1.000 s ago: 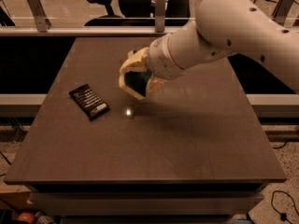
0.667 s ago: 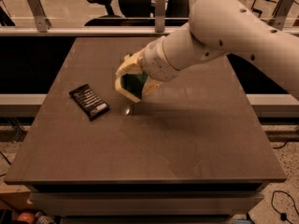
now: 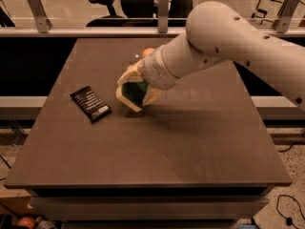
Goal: Move sponge near rxbar chocolate
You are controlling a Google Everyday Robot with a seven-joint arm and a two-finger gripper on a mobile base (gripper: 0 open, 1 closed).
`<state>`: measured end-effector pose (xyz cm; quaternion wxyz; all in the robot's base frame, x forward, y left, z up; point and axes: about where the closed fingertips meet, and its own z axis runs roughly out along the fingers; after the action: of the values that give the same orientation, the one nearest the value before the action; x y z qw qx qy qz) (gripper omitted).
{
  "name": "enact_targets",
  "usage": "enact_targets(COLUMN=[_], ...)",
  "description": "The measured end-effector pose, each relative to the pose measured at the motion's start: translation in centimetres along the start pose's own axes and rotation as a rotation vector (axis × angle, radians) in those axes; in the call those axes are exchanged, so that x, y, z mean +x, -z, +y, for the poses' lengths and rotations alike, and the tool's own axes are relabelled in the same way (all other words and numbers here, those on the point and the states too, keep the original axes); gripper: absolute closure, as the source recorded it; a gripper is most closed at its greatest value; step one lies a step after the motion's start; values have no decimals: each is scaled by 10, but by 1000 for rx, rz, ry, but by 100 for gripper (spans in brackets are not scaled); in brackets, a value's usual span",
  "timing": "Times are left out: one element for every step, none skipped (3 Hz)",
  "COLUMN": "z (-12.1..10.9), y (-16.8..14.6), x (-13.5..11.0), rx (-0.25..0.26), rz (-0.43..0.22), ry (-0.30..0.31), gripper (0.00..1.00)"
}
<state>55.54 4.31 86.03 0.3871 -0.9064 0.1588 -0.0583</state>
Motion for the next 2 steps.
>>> enact_targets(z=[5,3], y=[-5,-8], x=[-2,-8], rx=[-16,-40], rz=[-10,-16], ry=[-30,-31], gripper=[100,100])
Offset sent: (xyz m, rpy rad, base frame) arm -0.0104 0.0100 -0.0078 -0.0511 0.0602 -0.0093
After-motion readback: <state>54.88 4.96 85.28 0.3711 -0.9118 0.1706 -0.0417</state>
